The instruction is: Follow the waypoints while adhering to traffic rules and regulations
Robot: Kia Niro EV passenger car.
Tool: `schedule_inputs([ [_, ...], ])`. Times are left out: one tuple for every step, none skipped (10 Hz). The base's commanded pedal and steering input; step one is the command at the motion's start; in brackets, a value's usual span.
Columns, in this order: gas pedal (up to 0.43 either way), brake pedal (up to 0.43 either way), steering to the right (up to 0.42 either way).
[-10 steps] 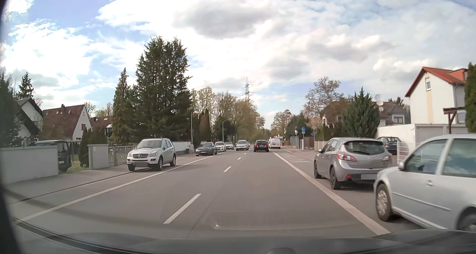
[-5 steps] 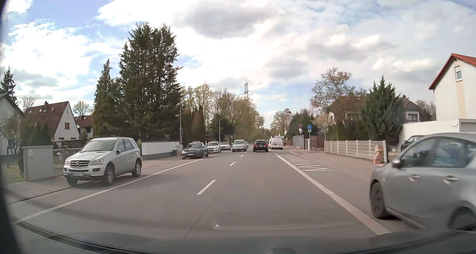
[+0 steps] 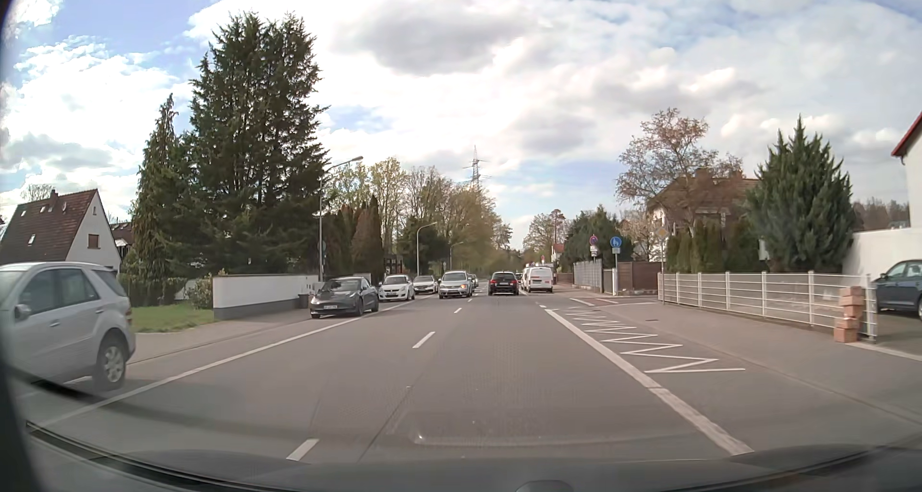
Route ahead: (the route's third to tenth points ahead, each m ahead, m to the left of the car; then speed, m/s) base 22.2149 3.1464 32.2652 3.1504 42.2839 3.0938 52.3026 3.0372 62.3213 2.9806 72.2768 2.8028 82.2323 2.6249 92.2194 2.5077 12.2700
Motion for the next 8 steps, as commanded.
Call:
schedule_inputs([
  [0.039,0.0,0.001],
  [0.039,0.0,0.002],
  [0.028,0.0,0.002],
  [0.028,0.0,0.002],
  [0.028,0.0,0.002],
  [0.028,0.0,0.002],
  [0.028,0.0,0.002],
  [0.028,0.0,0.001],
])
